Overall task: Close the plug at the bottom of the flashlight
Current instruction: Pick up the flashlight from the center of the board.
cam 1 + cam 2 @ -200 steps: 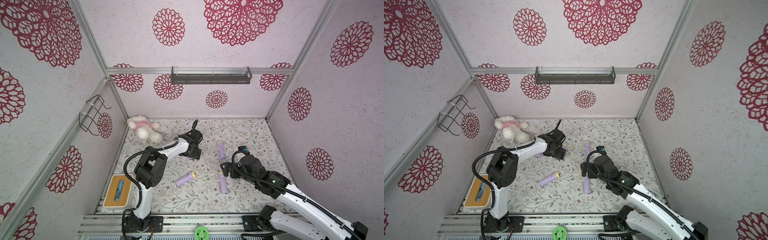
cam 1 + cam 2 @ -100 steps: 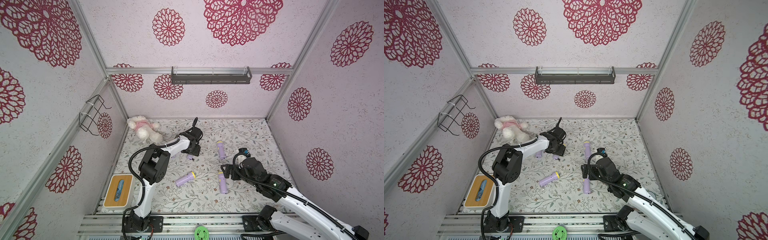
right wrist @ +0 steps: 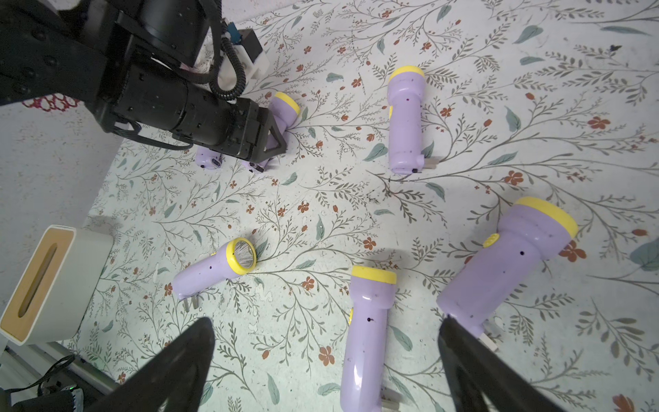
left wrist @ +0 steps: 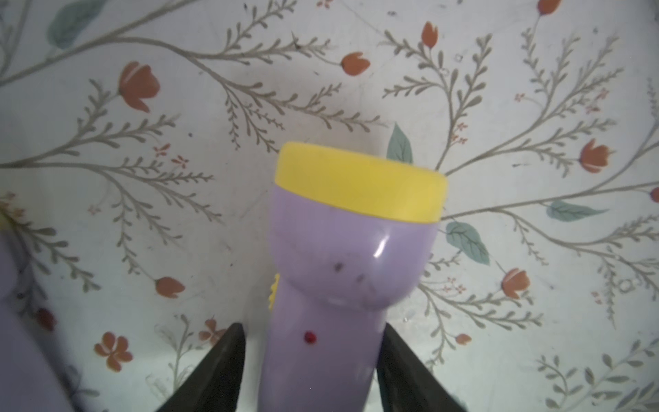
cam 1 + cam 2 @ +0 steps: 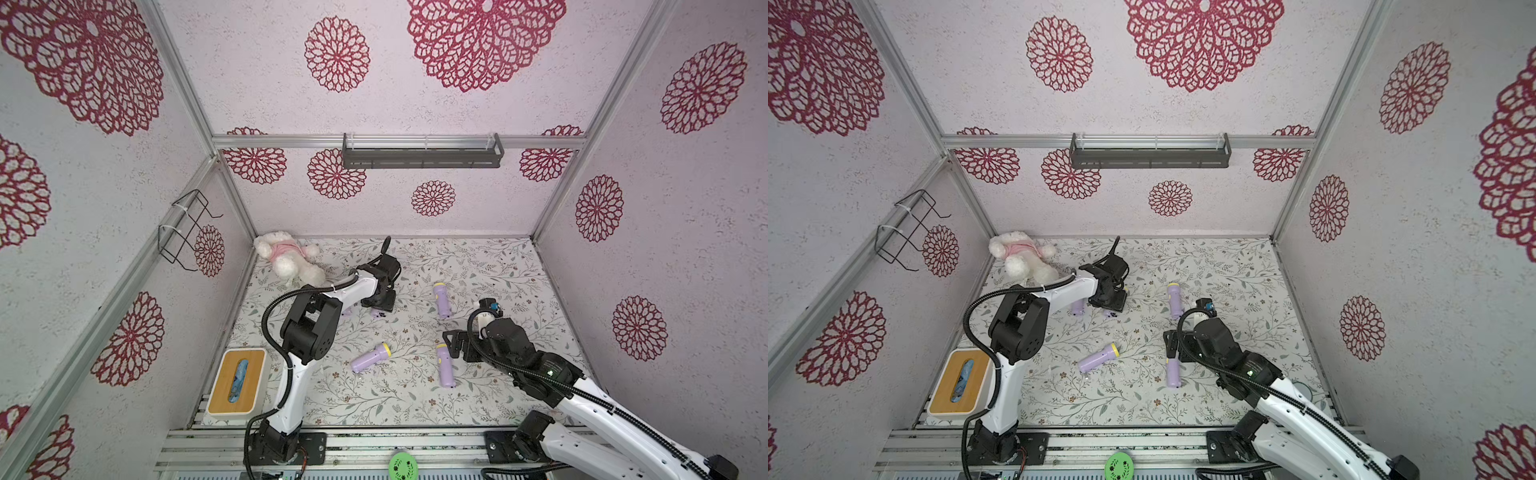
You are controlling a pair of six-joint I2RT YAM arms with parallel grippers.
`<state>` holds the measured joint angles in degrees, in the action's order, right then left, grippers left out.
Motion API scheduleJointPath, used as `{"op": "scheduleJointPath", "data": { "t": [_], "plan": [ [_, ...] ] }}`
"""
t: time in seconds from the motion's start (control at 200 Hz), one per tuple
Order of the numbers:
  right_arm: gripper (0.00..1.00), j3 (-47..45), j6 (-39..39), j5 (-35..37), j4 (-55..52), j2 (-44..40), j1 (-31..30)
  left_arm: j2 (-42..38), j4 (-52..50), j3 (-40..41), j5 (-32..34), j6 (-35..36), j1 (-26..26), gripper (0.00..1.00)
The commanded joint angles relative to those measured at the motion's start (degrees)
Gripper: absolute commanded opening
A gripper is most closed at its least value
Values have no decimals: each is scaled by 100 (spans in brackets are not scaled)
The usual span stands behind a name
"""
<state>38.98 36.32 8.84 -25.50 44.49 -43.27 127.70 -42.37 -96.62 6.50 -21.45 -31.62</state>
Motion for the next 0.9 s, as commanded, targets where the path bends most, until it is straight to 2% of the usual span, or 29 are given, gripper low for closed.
{"op": "scheduleJointPath", "data": {
  "t": [0.0, 0.335, 0.896],
  "plan": [
    [99, -70, 151, 105, 27, -132, 20, 49, 81, -66, -70, -61, -11, 59],
    [99, -42, 138, 67, 61, 12, 20, -140, 35, -15, 130, -316, -229, 55],
    [99, -225, 453, -93, 245, 24, 11, -10, -137, -230, 272, -492, -231, 42]
  ]
}}
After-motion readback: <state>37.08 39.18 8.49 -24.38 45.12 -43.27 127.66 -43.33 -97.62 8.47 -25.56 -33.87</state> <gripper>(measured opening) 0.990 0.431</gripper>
